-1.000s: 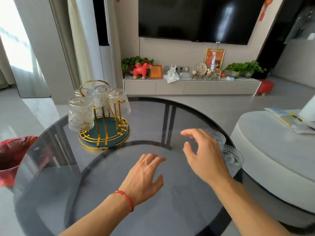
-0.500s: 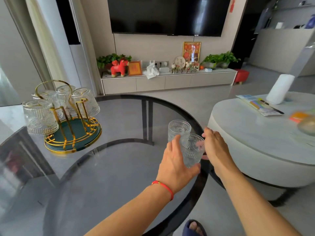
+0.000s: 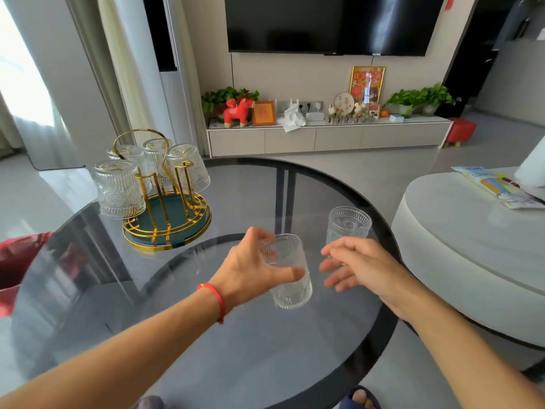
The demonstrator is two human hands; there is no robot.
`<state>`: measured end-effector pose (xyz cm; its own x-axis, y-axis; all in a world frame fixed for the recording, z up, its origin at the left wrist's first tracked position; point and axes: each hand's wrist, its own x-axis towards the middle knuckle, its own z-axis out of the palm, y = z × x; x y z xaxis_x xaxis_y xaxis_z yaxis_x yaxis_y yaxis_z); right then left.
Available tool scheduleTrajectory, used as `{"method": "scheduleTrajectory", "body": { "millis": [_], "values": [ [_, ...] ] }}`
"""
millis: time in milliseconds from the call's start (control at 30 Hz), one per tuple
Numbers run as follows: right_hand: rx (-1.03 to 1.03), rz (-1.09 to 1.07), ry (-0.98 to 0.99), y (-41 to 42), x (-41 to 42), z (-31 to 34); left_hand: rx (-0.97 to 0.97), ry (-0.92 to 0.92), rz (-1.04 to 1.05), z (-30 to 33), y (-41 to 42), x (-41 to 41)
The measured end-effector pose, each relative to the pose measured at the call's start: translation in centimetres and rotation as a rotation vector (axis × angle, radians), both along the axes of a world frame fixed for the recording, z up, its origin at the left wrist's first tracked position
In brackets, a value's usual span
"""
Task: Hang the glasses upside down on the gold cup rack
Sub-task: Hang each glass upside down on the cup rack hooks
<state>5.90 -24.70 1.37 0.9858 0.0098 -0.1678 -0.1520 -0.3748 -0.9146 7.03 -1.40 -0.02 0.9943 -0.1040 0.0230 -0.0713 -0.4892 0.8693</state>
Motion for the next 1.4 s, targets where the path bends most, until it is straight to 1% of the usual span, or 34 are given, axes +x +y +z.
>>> {"method": "scheduleTrajectory", "body": {
  "millis": [100,200,267,333,400,433,467,533,600,633,667,733,767,800,867,933,1100,1300,1400],
  "values": [
    [0.019,0.019,-0.04,4.0,0.9,-0.8,-0.203,0.039,0.105,0.5,4.1,0.0],
    [0.1,0.058,0.0,8.5,1.8,-1.7,-0.434,0.101,0.22,0.4,6.0,0.2],
    [0.261,0.061,0.058,11.4,2.3,-2.2,-0.558,0.148,0.25,0.6,6.5,0.7],
    [0.493,0.027,0.124,13.7,2.8,-2.3,-0.621,0.159,0.256,0.9,7.1,1.2],
    [0.673,-0.007,0.174,15.5,3.6,-2.3,-0.663,0.152,0.274,0.9,7.9,1.6],
    [0.731,-0.014,0.187,16.3,4.0,-2.3,-0.644,0.133,0.286,1.0,8.4,1.9],
    [0.775,-0.034,0.188,16.8,4.3,-2.3,-0.566,0.092,0.303,1.2,8.9,2.2],
    [0.823,-0.112,0.148,17.8,5.0,-2.3,-0.314,-0.07,0.363,1.4,10.4,2.8],
    [0.775,-0.175,0.051,17.7,5.7,-2.0,-0.112,-0.217,0.428,1.2,11.5,3.2],
    [0.723,-0.197,-0.011,17.7,6.2,-1.7,0.001,-0.236,0.446,0.8,12.3,3.4],
    [0.675,-0.22,-0.07,17.5,6.7,-1.2,0.16,-0.223,0.442,0.5,12.7,3.5],
    [0.595,-0.267,-0.187,17.6,7.9,0.2,0.506,-0.168,0.354,-0.7,13.4,3.5],
    [0.558,-0.295,-0.244,17.7,8.4,1.1,0.626,-0.147,0.299,-1.2,13.6,3.5],
    [0.517,-0.318,-0.293,17.9,8.9,2.1,0.688,-0.128,0.265,-1.5,13.8,3.5],
    [0.454,-0.345,-0.353,18.6,10.1,3.8,0.712,-0.113,0.245,-1.8,14.4,3.6],
    [0.426,-0.349,-0.369,19.6,11.6,5.3,0.734,-0.114,0.24,-1.7,14.6,3.8],
    [0.316,-0.293,-0.405,22.4,14.4,7.4,0.767,-0.07,0.214,-1.1,14.2,3.8],
    [0.003,-0.176,-0.521,25.3,15.3,7.4,0.78,-0.033,0.216,-0.7,14.0,3.7],
    [-0.109,-0.106,-0.542,26.5,15.6,7.0,0.794,-0.026,0.221,-0.6,13.9,3.8]
  ]
}}
